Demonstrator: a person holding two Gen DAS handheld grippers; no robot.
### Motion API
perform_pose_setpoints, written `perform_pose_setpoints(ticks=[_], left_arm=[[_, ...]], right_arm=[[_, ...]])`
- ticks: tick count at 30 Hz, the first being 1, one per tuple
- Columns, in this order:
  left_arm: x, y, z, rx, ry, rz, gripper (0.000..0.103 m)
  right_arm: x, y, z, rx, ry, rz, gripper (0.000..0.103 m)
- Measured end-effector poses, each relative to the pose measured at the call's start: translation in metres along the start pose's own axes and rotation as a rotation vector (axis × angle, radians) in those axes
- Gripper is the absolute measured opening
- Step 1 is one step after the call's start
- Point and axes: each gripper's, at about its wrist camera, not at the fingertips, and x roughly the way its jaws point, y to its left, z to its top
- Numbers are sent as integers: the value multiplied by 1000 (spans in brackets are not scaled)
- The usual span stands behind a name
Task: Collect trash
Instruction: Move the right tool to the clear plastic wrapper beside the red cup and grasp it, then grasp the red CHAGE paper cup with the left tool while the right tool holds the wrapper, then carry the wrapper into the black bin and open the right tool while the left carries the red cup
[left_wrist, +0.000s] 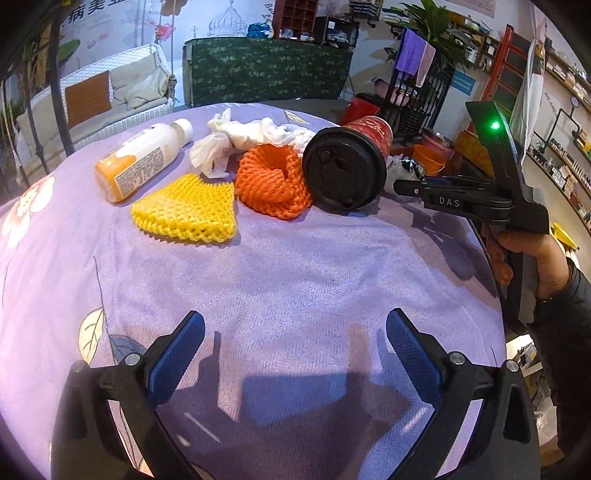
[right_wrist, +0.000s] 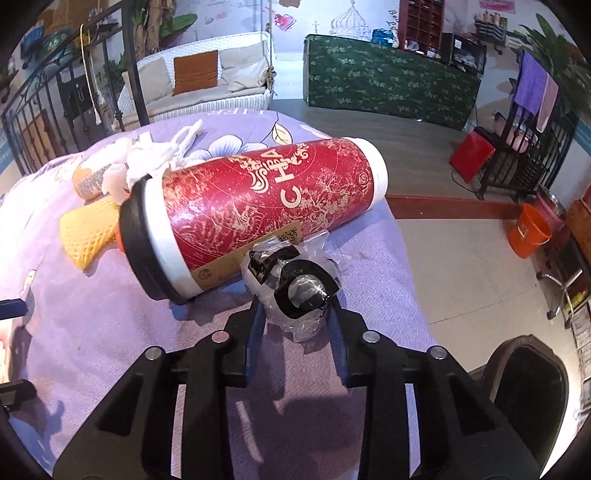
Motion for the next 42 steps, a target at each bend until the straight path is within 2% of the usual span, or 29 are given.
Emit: perform_pose_setpoints(ticks=[9, 13, 16, 21, 26, 29, 31, 35, 37, 40, 42], left_arm=[[15, -16, 40, 84, -12, -51, 93], [29, -26, 71, 169, 25, -77, 84], [37, -36, 99, 261, 36, -66, 83], [62, -61, 144, 376, 118, -83, 83], [104, -85, 175, 424, 267, -90, 83], [132, -94, 182, 418, 362, -82, 84], [150, -102, 182, 458, 403, -22, 84], [178, -109, 178, 504, 507, 36, 83], [188, -109, 173, 527, 537, 73, 77], [191, -111, 167, 555, 548, 106, 77], [186, -111, 164, 548, 551, 99, 76]], right_arm=[[-36, 0, -15, 73, -59, 30, 31], [-52, -6, -25, 104, -61, 34, 31], [-63, -10, -33, 116, -65, 30, 31], [-74, -19, -47, 159, -61, 32, 31], [-76, -27, -60, 193, -47, 41, 31], [-75, -31, -66, 208, -33, 50, 31], [-75, -35, -70, 221, -27, 56, 31], [-75, -41, -79, 246, -22, 71, 31], [-76, -40, -85, 250, -20, 71, 31], [-78, -43, -90, 260, -22, 74, 31], [-78, -45, -91, 269, -23, 77, 31]])
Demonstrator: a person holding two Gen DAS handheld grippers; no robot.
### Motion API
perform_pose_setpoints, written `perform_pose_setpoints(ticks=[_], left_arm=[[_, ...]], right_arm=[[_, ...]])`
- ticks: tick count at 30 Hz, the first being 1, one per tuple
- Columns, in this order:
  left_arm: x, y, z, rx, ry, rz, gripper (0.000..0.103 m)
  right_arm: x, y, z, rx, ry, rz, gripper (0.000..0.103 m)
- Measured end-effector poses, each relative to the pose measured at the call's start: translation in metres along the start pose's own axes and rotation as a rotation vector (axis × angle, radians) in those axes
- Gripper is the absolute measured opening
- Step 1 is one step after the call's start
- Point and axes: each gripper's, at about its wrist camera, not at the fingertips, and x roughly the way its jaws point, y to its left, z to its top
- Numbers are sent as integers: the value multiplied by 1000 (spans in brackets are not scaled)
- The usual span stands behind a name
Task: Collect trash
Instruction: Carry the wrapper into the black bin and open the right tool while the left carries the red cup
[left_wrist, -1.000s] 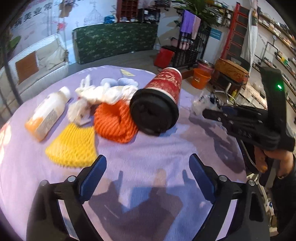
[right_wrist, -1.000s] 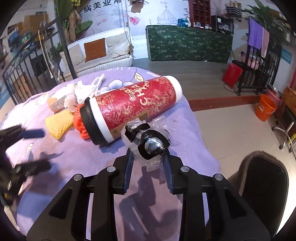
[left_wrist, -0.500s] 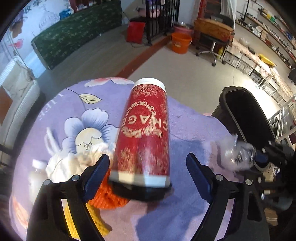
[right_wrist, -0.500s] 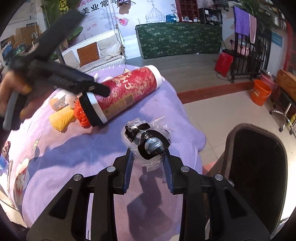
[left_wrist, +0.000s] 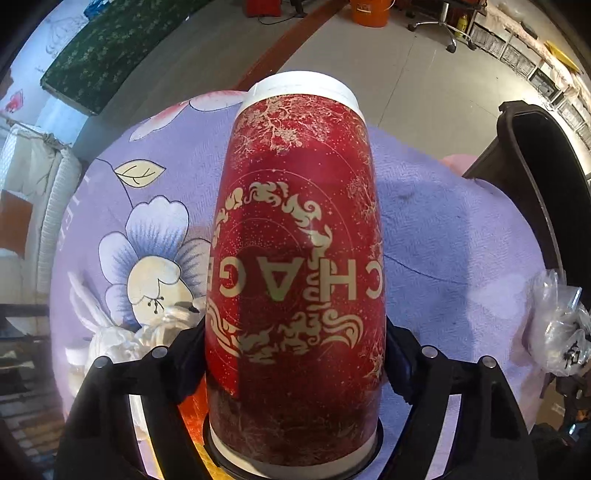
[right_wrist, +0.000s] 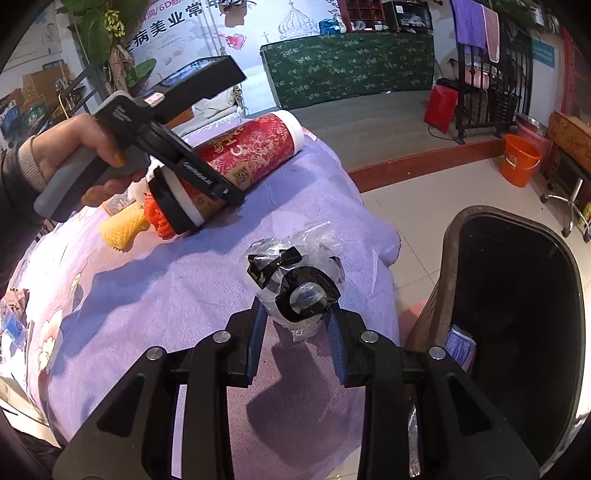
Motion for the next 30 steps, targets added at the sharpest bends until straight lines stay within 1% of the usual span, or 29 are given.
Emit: perform_pose_setpoints(ticks=[4, 6, 10, 14, 18, 20, 22, 26, 30], left_arm=[[-12, 3, -7, -20, -42, -39, 76], [-19, 6, -14, -43, -80, -69, 76], [-40, -3, -35, -97, -187, -168, 76], [-52, -11, -62, -156, -270, -269, 76], [-61, -18, -84, -203, -344, -356, 76], [-69, -22, -98, -227, -394, -398, 76], [-76, -29, -110, -238, -439, -424, 76], [-87, -49, -123, -258, -506, -464, 76], [-97, -76, -131, -243, -569, -449, 76]], right_arm=[[0, -2, -2, 24, -6, 1, 31], [-2, -7, -1, 37, -11, 1, 31], [-5, -10, -6, 67, -19, -3, 31], [-10, -16, -9, 91, -26, -11, 31], [-17, -18, -12, 111, -41, -23, 31], [-22, -19, -15, 129, -51, -27, 31], [-27, -21, -19, 144, -62, -36, 31], [-39, -27, -29, 169, -76, -67, 31], [-50, -43, -36, 208, -88, -121, 31]])
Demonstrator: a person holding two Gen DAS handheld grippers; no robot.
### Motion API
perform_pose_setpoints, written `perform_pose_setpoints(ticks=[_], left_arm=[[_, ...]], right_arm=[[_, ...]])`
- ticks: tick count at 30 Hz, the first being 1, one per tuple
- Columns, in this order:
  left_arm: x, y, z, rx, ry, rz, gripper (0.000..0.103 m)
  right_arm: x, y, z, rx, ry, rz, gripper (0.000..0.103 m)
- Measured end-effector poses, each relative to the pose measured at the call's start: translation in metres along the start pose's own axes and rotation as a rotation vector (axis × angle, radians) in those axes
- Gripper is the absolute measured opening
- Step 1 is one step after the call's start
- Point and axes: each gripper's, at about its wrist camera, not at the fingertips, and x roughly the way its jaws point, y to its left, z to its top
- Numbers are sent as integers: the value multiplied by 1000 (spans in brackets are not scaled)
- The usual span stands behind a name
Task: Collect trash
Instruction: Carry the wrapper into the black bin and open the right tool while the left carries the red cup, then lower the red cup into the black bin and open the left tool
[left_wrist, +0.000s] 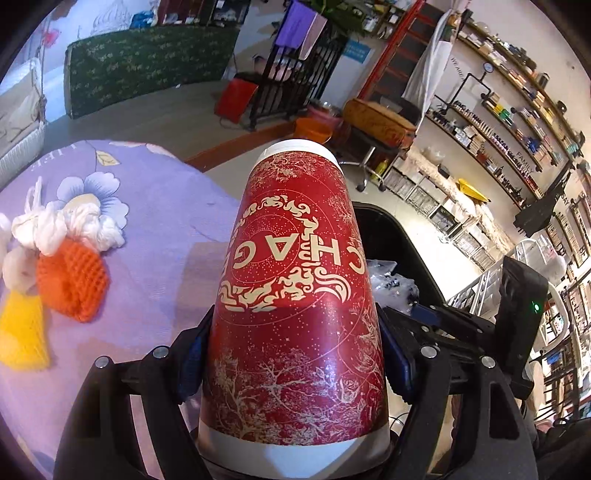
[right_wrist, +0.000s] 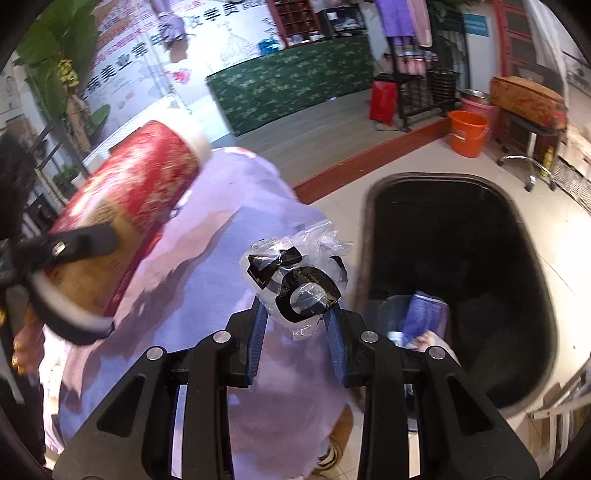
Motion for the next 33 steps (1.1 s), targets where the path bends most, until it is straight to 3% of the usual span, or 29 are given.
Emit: perform_pose_setpoints(ticks=[7, 12, 17, 21, 29, 33], left_arm=[[8, -41, -9, 41, -26, -79, 76], [23, -58, -6, 54, -4, -128, 76], [35, -70, -7, 53, 21, -158, 76], [38, -77, -12, 83, 28, -162, 76], [54, -81, -17, 95, 61, -147, 76], [63, -84, -17, 98, 73, -138, 76]], right_arm=[[-11, -42, -1, 72, -19, -149, 31], [3, -82, -1, 136, 36, -258, 31], [31, -111, -4, 201, 118, -305, 31], [45, -120, -8, 220, 135, -318, 33], [46, -123, -17, 227, 117, -309, 59], [31, -119, -22, 212, 94, -326, 61]])
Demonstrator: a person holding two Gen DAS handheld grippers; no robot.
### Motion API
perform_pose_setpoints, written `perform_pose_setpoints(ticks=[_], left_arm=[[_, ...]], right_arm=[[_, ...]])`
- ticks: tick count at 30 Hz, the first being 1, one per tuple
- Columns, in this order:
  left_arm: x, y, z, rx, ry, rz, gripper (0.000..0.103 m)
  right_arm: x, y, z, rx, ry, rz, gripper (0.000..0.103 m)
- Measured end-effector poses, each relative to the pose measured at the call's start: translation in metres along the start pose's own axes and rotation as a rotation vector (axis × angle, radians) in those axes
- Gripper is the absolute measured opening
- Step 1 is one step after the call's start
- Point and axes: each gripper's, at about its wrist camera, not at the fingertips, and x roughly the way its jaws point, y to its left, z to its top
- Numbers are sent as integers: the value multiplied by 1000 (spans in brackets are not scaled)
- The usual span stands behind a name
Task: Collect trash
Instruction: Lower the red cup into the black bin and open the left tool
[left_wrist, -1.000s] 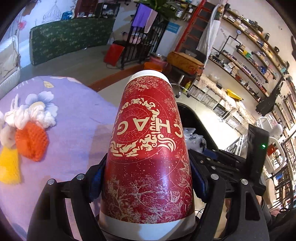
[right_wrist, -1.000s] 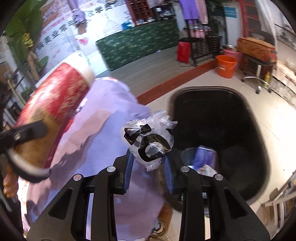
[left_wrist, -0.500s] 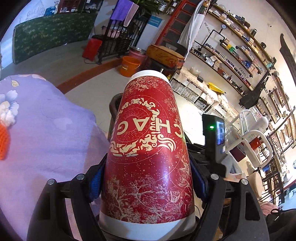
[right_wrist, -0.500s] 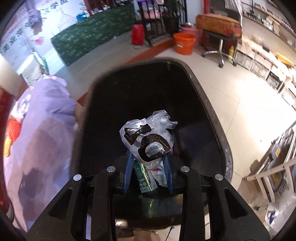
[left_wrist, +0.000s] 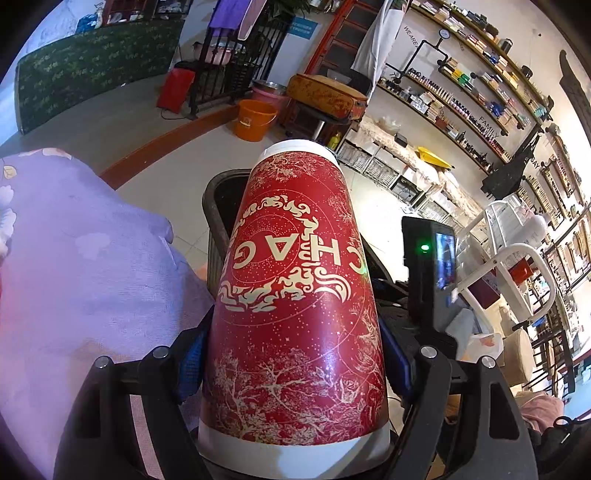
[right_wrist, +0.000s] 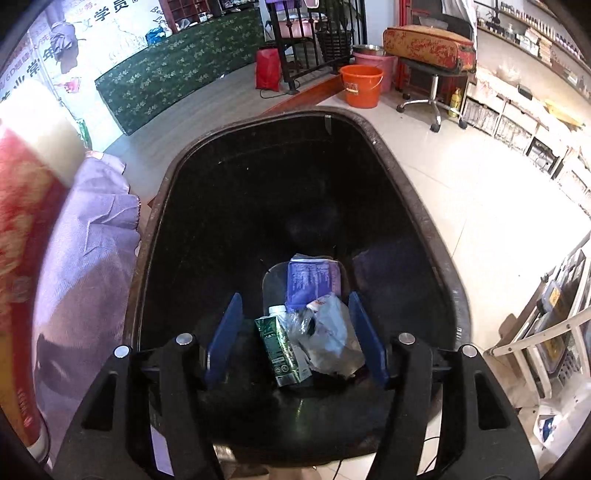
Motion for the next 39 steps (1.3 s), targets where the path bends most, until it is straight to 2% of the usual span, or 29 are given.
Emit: perform_pose_setpoints(ticks=[5, 8, 13, 16, 21, 28, 39], left_arm=[[15, -7, 7, 23, 13, 13, 76], [25, -9, 13, 32, 26, 23, 76], [45, -15, 27, 60, 44, 47, 76], [59, -16, 38, 39, 72, 38, 76], [83, -21, 43, 63, 109, 71, 76], [106, -18, 44, 42, 177, 74, 76], [125, -26, 50, 59, 221, 87, 76]], right_arm=[[-28, -6, -3, 9, -55, -7, 62], [-48, -13, -6, 29, -96, -20, 70], [-73, -26, -4, 56, -151, -38, 70], [-84, -34, -4, 78, -170, -45, 70], [-91, -44, -8, 106, -183, -57, 71], [-98, -57, -11, 143, -193, -73, 71], [-99, -59, -12, 168, -199, -78, 71]])
